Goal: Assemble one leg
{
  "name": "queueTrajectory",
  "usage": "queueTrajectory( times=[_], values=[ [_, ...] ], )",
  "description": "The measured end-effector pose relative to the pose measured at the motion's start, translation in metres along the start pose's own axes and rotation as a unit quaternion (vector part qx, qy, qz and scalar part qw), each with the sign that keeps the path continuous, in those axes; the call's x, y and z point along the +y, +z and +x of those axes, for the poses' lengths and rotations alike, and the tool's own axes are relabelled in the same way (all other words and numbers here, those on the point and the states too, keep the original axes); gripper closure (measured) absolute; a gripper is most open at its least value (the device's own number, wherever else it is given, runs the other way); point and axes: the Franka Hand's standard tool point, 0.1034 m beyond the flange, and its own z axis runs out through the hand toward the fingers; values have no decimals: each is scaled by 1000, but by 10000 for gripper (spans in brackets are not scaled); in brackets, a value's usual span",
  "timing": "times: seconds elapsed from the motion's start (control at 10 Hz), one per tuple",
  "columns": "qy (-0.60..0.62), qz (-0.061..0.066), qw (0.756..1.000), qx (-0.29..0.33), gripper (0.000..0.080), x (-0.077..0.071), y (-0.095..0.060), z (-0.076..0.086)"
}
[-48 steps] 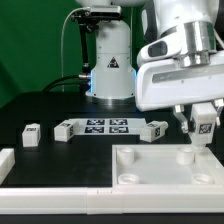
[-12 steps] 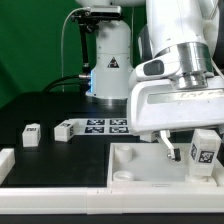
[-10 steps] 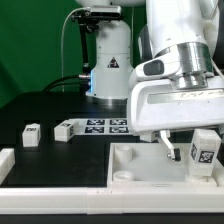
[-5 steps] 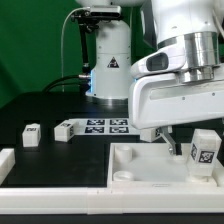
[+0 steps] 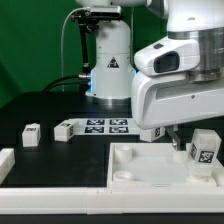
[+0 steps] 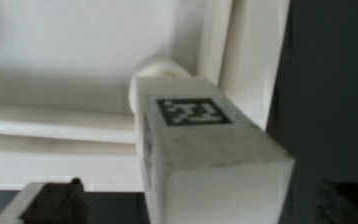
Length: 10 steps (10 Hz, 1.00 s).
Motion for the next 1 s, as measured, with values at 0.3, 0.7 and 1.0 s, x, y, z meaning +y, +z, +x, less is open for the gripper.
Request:
queueTrajectory(
  times=[0.3,0.7,1.0],
  values=[
    [0,0,1000,0,150,0,0,0],
    [1,0,1000,0,492,1,0,0],
    [21,0,1000,1,492,1,0,1]
  ],
)
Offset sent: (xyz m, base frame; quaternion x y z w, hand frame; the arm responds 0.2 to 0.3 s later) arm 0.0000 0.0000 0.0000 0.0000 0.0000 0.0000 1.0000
